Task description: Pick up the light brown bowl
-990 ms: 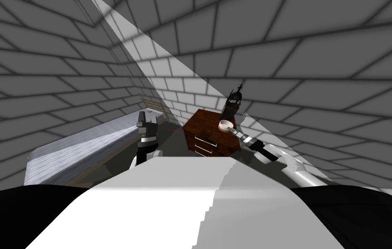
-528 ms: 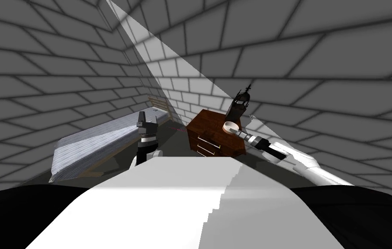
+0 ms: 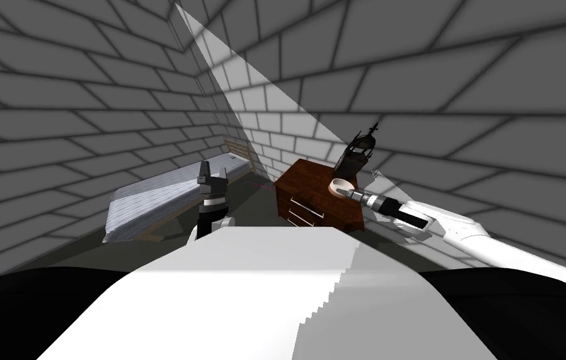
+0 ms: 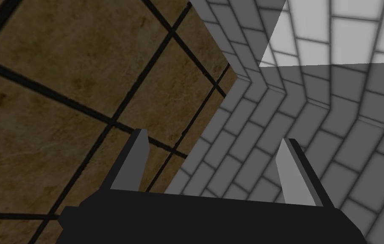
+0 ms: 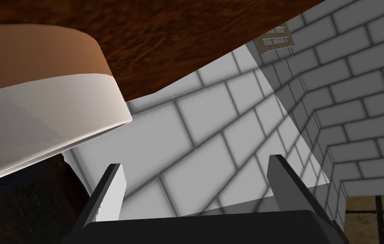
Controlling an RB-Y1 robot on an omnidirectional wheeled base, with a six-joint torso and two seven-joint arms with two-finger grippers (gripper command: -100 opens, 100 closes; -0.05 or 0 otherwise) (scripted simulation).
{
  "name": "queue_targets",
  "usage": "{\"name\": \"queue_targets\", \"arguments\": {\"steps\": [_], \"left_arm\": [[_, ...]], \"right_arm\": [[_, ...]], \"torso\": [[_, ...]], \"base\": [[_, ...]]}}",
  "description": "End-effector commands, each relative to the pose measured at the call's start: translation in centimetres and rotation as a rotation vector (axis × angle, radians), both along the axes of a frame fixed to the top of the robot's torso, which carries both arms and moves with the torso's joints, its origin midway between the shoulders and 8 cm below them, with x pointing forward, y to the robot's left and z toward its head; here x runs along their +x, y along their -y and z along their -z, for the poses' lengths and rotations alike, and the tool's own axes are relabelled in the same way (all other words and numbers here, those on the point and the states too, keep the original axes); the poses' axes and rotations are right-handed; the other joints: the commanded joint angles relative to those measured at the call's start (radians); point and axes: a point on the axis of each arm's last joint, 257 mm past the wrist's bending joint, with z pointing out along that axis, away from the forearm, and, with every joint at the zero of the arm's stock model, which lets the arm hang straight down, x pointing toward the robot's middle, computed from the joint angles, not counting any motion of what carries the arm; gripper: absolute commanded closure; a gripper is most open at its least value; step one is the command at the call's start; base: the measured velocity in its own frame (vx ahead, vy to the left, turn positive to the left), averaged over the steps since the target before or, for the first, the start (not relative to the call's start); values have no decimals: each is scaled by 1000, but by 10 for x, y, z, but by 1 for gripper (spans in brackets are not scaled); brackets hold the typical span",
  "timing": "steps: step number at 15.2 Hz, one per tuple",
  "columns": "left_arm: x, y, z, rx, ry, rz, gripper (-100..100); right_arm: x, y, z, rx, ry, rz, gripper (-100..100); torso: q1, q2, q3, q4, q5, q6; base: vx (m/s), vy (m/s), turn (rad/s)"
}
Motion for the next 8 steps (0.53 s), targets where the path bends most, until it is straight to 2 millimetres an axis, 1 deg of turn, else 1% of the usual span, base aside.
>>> {"name": "queue_targets", "arguments": {"steps": [1, 3, 4, 5, 6, 7, 8], "left_arm": [[0, 0, 0, 0, 0, 0, 0], [0, 0, 0, 0, 0, 0, 0], [0, 0, 0, 0, 0, 0, 0], [0, 0, 0, 0, 0, 0, 0], [0, 0, 0, 0, 0, 0, 0], [0, 0, 0, 0, 0, 0, 0], [0, 0, 0, 0, 0, 0, 0]], "right_arm": [[-8, 17, 8, -53, -45, -1, -100], [-7, 20, 4, -75, -48, -10, -100], [-14, 35, 12, -113, -89, -7, -100], [-13, 37, 8, -131, -91, -15, -100], [-22, 50, 18, -159, -133, -9, -100], [-21, 52, 14, -178, -136, -16, -100], [-20, 53, 13, -185, -136, -19, -100]], "torso": [[0, 0, 0, 0, 0, 0], [0, 0, 0, 0, 0, 0], [0, 0, 0, 0, 0, 0], [0, 0, 0, 0, 0, -1], [0, -1, 0, 0, 0, -1], [1, -1, 0, 0, 0, -1], [1, -1, -1, 0, 0, -1]], "base": [[10, 29, 169], [12, 26, 124], [11, 31, 210], [13, 30, 201], [17, 37, 218], [17, 37, 187], [15, 24, 64]]}}
